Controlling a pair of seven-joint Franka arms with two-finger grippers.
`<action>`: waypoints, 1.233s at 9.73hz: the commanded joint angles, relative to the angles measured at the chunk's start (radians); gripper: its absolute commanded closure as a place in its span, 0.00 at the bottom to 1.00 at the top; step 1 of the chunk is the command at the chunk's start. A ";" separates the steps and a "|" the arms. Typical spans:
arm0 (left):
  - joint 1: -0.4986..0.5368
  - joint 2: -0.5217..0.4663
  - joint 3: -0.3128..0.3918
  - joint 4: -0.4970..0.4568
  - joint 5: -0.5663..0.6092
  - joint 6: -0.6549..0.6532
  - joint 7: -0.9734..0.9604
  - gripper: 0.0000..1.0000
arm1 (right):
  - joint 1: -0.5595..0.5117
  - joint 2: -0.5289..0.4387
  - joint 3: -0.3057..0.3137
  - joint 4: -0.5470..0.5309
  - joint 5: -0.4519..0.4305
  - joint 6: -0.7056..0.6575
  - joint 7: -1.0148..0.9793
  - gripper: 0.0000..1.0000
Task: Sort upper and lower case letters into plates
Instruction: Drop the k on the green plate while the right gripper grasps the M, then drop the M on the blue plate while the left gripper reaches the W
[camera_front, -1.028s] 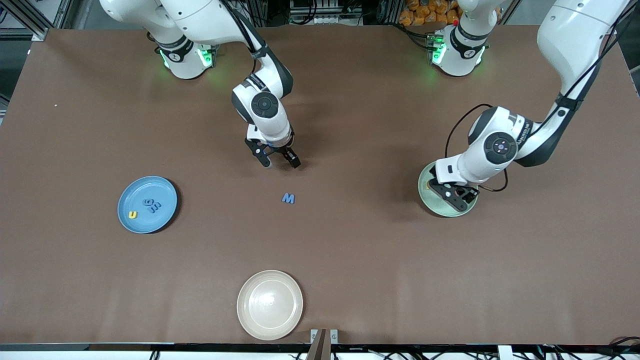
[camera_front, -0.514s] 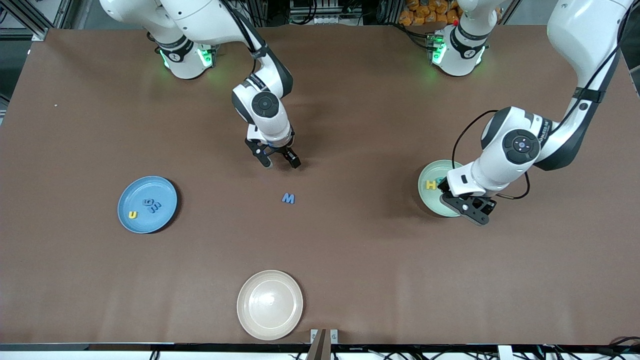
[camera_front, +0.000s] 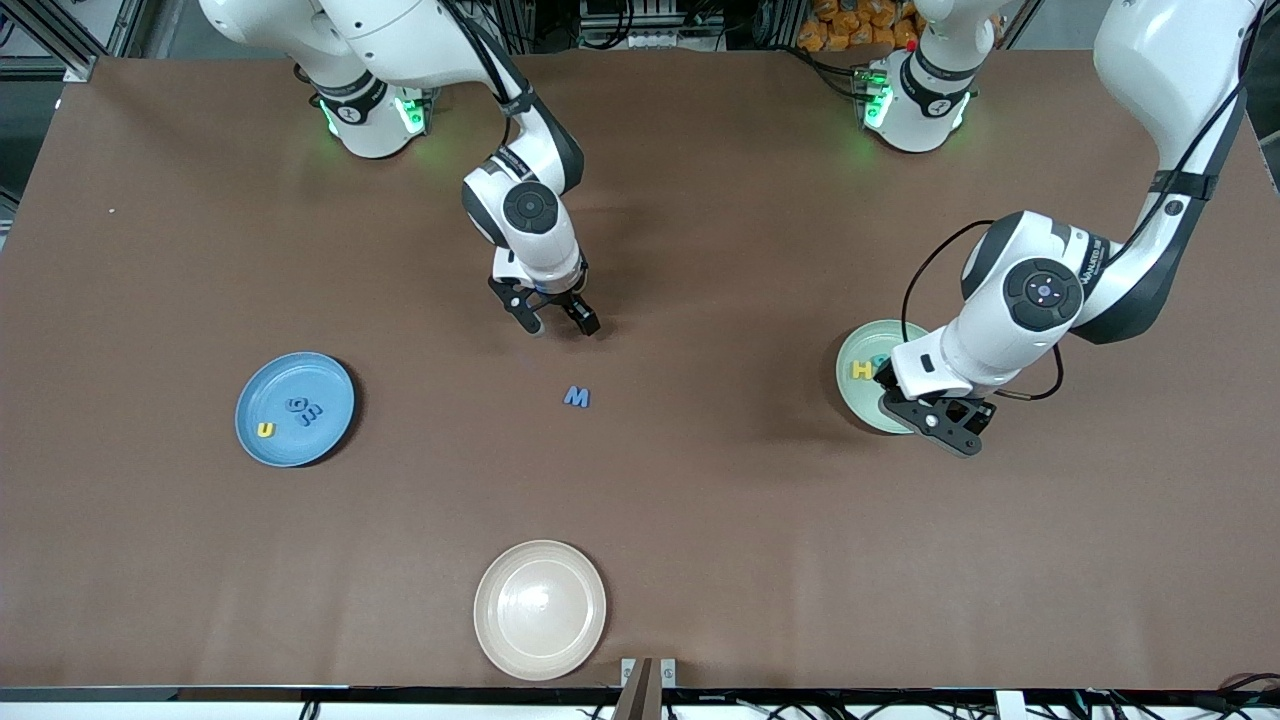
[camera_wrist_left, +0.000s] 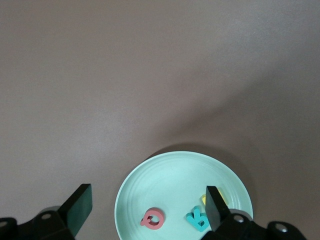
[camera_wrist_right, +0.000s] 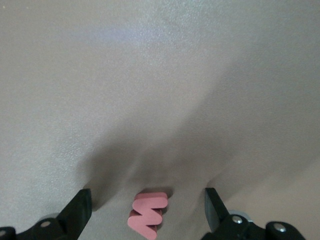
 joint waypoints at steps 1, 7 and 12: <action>-0.014 0.004 -0.001 0.019 -0.024 -0.020 -0.011 0.00 | 0.005 -0.037 -0.003 -0.031 -0.026 -0.002 0.037 0.56; -0.138 0.063 -0.001 0.082 -0.015 -0.020 -0.243 0.00 | 0.010 -0.046 0.023 -0.031 -0.026 0.012 0.064 1.00; -0.419 0.234 0.061 0.326 -0.008 -0.013 -0.572 0.00 | -0.146 -0.123 0.020 -0.014 -0.116 -0.074 -0.154 1.00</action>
